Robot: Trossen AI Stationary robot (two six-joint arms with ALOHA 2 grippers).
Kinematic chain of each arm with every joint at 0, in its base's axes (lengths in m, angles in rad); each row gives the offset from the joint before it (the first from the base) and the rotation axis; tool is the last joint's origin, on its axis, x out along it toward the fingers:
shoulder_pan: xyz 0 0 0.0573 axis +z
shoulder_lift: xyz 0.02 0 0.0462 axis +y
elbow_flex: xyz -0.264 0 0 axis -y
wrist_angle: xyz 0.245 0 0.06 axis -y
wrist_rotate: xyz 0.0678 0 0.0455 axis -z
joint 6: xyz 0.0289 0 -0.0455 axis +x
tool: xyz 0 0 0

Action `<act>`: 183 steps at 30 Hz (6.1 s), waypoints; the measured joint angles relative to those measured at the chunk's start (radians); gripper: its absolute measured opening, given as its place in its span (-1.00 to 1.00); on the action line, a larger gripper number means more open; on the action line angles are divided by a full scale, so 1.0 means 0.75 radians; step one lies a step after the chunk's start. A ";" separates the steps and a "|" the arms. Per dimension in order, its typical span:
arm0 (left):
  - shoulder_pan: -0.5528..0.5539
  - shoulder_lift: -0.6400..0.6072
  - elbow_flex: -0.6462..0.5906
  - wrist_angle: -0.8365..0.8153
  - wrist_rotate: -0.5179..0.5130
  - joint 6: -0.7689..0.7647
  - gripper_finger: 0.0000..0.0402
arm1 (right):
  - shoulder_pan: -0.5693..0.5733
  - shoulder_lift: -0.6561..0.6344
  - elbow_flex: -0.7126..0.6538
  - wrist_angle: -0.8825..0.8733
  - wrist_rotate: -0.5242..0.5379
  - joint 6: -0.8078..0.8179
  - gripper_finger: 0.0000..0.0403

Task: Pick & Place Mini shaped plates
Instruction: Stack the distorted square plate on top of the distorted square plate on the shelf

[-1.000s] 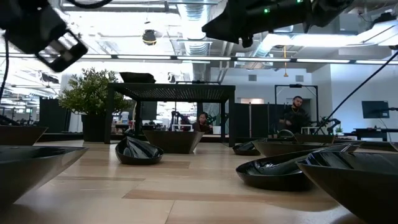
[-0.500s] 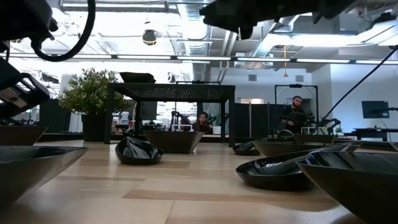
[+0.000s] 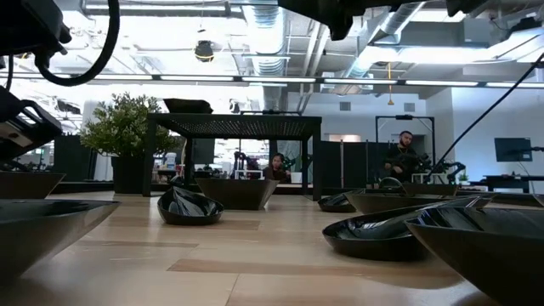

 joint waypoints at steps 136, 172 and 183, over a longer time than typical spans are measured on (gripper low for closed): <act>0.604 -0.853 0.206 -0.677 -0.222 1.088 -0.49 | -0.036 0.771 0.773 -1.127 -0.137 0.177 -0.21; 0.559 -0.812 0.154 -0.569 -0.066 1.073 -0.49 | -0.044 0.779 0.827 -1.211 -0.115 0.170 -0.98; 0.524 -0.373 0.155 -0.398 0.041 1.153 -0.33 | 0.026 0.701 0.827 -1.173 -0.240 0.057 -0.99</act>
